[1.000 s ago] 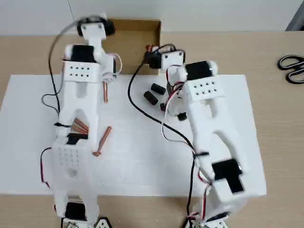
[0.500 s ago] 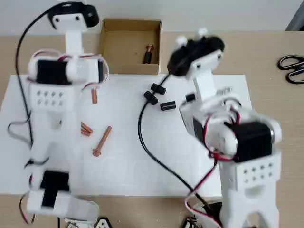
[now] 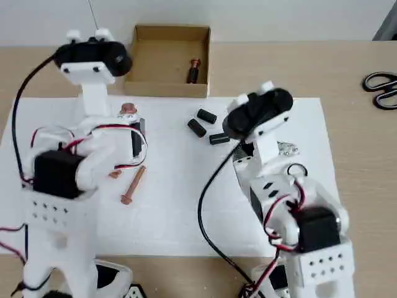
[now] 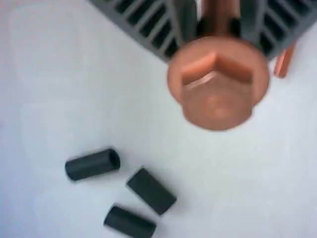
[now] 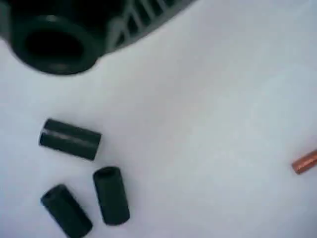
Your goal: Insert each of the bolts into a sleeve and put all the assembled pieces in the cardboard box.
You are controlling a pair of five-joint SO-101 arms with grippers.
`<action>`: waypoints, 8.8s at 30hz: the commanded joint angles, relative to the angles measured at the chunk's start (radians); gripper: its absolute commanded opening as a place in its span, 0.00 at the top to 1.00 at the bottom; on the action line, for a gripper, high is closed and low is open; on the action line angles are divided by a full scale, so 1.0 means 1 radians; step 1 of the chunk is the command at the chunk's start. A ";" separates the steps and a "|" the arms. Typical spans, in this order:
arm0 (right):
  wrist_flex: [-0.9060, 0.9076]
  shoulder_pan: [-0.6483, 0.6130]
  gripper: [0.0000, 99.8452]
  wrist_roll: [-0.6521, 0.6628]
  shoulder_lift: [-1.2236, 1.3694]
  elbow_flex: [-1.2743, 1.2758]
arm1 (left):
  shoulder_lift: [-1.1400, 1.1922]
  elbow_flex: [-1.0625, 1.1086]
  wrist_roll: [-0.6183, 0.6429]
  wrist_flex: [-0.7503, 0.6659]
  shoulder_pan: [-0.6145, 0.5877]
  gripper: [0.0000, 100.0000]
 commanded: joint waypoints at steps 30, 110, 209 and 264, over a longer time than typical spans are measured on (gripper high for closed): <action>-0.455 -0.236 1.00 -0.157 -0.691 0.832 | -0.184 0.400 0.147 -0.514 0.402 0.99; -0.539 -0.309 1.00 -0.075 -0.688 0.825 | -0.404 0.794 0.186 -0.657 0.428 0.99; -1.210 -0.085 1.00 -0.012 1.917 -1.289 | -0.344 0.332 -0.371 0.008 -0.187 0.76; 0.151 -0.056 0.88 -0.012 1.460 -1.725 | -0.350 0.331 -0.371 0.008 -0.187 0.76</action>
